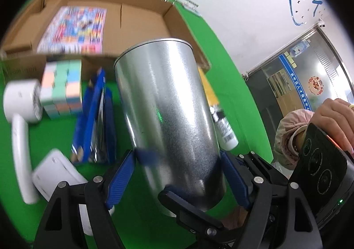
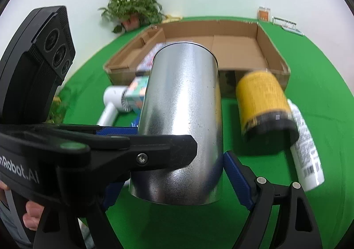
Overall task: Organize rigid objects
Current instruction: 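Grasp the silver cylinder with the left tool and lift it upright, then carry the silver cylinder into the box beside the game box and release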
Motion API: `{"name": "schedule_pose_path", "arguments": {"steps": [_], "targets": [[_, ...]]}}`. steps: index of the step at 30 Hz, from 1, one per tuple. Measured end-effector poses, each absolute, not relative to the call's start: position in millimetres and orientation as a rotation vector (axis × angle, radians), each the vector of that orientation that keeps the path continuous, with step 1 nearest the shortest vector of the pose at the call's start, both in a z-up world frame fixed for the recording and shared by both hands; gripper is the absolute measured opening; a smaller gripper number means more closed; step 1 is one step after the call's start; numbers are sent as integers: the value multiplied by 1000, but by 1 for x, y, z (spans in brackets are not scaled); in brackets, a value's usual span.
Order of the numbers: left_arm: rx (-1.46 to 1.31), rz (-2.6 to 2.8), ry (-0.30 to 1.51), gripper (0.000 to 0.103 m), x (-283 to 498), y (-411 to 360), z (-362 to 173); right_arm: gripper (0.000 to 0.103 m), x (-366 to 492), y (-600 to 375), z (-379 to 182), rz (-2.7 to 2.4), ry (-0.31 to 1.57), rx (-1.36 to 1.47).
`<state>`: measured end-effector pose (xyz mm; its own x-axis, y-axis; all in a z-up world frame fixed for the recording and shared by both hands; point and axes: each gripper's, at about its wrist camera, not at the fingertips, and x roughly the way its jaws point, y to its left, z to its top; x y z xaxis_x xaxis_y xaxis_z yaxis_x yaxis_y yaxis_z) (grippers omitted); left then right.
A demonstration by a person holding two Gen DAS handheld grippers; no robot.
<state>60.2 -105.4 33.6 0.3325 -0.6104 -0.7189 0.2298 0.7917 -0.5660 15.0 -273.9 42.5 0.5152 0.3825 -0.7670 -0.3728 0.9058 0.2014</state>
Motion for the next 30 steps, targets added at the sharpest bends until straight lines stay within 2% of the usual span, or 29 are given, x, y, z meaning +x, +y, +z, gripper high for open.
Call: {"name": "schedule_pose_path", "arguments": {"steps": [9,16,23,30], "targets": [[-340,-573,1018,79,101,-95,76,82,56,-263,91,437,808,13],[-303,-575,1002,79,157,-92,98,82,121,-254,119,429,800,30],[-302,-576,1062,79,215,-84,94,82,191,-244,123,416,855,59],[-316,-563,1148,79,249,-83,68,82,240,-239,98,410,949,112]]}}
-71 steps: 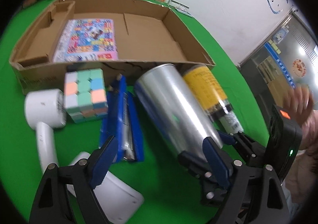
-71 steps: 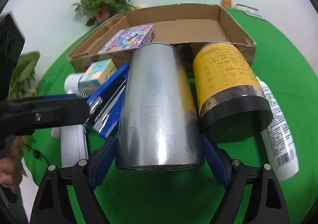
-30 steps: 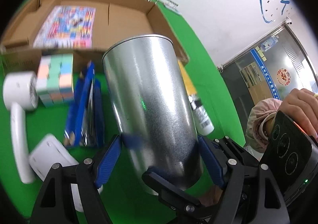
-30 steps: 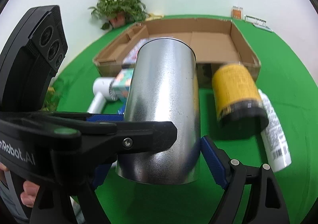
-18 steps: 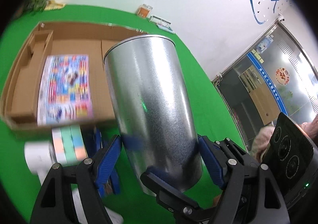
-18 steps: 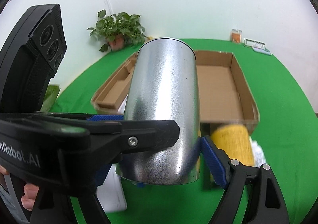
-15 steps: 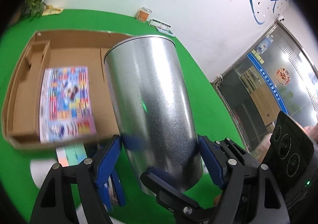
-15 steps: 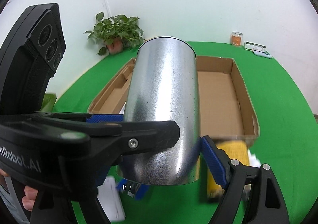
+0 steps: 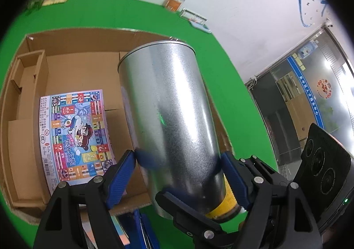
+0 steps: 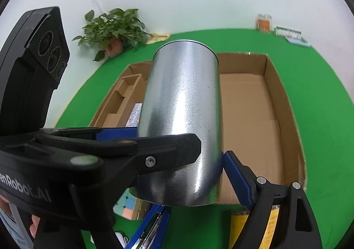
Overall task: Organize rigid objects
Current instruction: 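Carry the silver cylinder into the box beside the game box and release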
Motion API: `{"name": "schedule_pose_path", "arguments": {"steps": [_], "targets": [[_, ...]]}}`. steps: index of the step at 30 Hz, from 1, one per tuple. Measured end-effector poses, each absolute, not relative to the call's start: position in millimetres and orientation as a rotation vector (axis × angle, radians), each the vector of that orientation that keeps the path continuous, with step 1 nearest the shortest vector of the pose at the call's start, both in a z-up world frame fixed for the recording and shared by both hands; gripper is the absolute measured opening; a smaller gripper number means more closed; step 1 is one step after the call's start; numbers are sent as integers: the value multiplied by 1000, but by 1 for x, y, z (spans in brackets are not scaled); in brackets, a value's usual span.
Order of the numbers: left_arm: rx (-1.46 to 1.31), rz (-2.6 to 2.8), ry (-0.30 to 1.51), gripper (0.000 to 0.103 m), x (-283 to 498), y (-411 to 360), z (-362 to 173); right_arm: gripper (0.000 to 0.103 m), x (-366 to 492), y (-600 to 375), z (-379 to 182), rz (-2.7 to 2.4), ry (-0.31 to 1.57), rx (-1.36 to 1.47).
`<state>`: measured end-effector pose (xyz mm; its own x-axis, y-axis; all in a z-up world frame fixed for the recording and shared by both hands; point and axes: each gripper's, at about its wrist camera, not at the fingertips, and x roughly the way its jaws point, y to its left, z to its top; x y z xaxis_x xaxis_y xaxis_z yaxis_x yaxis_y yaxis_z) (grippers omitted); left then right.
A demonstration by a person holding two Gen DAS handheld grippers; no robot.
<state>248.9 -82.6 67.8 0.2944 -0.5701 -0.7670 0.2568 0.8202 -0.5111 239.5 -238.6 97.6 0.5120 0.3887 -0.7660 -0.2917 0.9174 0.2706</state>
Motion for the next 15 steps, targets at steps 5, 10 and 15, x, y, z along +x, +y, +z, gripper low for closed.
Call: {"name": "schedule_pose_path", "arguments": {"steps": [5,10,15], "targets": [[-324,-549,1231,79,259,-83,37,82,261,-236,62,409,1045,136],[-360,-533,1315,79,264,-82,5,82,274,-232,26,402,1137,150],[-346,-522,1347,79,261,-86,-7,83,281,-228,-1,401,1218,176]]}}
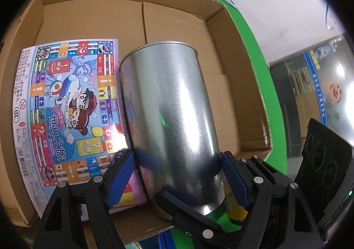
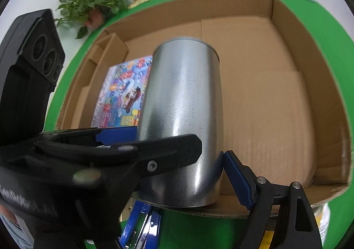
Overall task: Organize rigid objects
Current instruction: 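Carry the silver cylinder into the box beside the game box and release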
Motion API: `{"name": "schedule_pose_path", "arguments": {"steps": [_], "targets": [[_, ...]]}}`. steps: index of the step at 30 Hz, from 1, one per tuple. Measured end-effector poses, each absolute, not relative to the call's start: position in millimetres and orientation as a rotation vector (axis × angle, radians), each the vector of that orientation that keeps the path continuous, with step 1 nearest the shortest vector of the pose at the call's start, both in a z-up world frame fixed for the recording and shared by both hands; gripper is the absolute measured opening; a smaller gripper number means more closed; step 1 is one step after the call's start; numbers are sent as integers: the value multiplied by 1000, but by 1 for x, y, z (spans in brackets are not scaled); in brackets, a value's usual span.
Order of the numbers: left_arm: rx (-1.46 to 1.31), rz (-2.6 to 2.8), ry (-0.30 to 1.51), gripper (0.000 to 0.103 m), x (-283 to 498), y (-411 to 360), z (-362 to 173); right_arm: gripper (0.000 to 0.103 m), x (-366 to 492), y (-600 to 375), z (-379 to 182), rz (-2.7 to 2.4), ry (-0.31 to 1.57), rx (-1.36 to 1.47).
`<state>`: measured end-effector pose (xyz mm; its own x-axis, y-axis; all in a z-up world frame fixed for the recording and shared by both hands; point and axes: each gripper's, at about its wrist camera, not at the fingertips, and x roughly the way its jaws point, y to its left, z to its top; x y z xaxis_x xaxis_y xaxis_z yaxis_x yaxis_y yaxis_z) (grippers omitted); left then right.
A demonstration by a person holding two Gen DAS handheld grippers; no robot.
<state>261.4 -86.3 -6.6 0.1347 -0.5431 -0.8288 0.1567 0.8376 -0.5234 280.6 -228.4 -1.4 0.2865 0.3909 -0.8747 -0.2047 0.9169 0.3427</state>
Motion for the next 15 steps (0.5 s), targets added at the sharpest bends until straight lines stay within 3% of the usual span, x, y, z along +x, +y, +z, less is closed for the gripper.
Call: {"name": "schedule_pose_path", "arguments": {"steps": [8,15], "targets": [[-318,-518,1339,79,250,-90,9,84,269,-229,4,448,1209,183],[-239,-459,1089,79,196,-69,67,90,231,-246,39,488,1095,179]]}}
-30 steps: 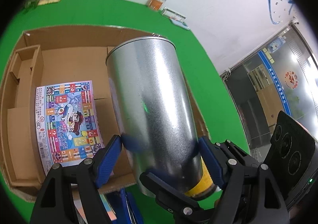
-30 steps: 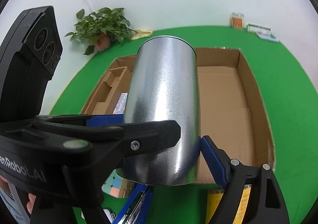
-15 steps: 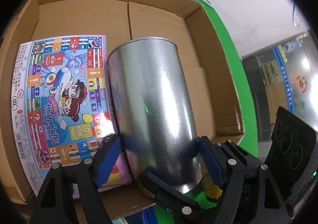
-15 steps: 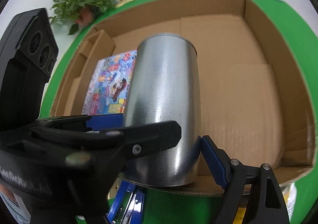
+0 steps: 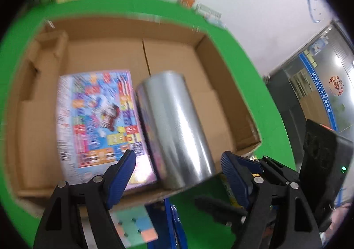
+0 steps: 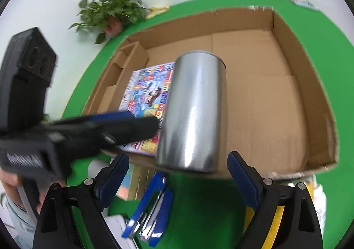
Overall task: Organize rigid objects
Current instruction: 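Carry the silver cylinder into the box beside the game box and release, then move the left tool toward the yellow-labelled canister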
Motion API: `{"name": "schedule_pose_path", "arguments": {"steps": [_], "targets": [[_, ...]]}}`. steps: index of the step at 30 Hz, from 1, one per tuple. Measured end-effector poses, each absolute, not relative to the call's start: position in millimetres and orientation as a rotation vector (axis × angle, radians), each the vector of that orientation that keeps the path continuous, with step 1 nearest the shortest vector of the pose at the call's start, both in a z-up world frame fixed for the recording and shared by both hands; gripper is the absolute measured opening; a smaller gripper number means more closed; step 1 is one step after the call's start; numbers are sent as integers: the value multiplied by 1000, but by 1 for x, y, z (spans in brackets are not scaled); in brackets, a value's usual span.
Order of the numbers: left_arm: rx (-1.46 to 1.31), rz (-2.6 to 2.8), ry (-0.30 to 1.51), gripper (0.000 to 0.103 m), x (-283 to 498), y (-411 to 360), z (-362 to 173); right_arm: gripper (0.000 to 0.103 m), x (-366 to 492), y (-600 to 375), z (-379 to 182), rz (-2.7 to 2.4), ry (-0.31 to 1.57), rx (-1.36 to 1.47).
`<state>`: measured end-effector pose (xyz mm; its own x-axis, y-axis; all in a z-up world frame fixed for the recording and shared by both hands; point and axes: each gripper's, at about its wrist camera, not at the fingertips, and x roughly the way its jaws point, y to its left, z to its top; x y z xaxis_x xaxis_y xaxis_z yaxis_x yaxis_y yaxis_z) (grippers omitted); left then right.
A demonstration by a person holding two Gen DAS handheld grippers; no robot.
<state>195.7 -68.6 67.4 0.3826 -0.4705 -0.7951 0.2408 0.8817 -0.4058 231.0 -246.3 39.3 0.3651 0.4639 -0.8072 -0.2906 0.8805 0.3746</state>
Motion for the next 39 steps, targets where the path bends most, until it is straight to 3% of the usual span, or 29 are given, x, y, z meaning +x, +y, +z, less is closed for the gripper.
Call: {"name": "schedule_pose_path", "arguments": {"steps": [5,8,12,13,14,15,16,17,19,20,21,22,23,26,39], "targets": [[-181,-336,828,81,135,-65,108,91,185,-263,75,377,917,130],[-106,-241,686,82,97,-75,121,96,153,-277,91,273,833,67],[-43,-181,616,82,69,-84,122,96,128,-289,98,204,790,39],[-37,-178,610,82,63,-83,121,92,122,-289,100,198,778,23],[-36,-183,606,78,59,-85,121,87,114,-291,103,204,760,10],[-45,-209,603,64,54,-81,120,69,107,-292,104,214,749,6],[-45,-234,618,8,54,-86,118,49,102,-294,105,222,744,4],[-38,-254,651,4,53,-88,117,44,96,-295,107,227,745,-4],[-42,-253,625,4,48,-84,117,48,86,-298,108,236,734,-10],[-41,-245,598,5,43,-84,120,55,80,-299,110,241,722,-6],[-39,-239,584,12,42,-84,122,83,77,-301,111,240,715,0],[-30,-223,581,51,41,-84,124,103,75,-303,113,239,705,10],[-27,-202,584,100,42,-85,125,102,69,-307,115,234,674,24],[-71,-159,514,102,38,-80,130,102,65,-308,120,246,656,19],[-108,-195,600,102,46,-87,107,102,75,-325,101,221,694,27]]}}
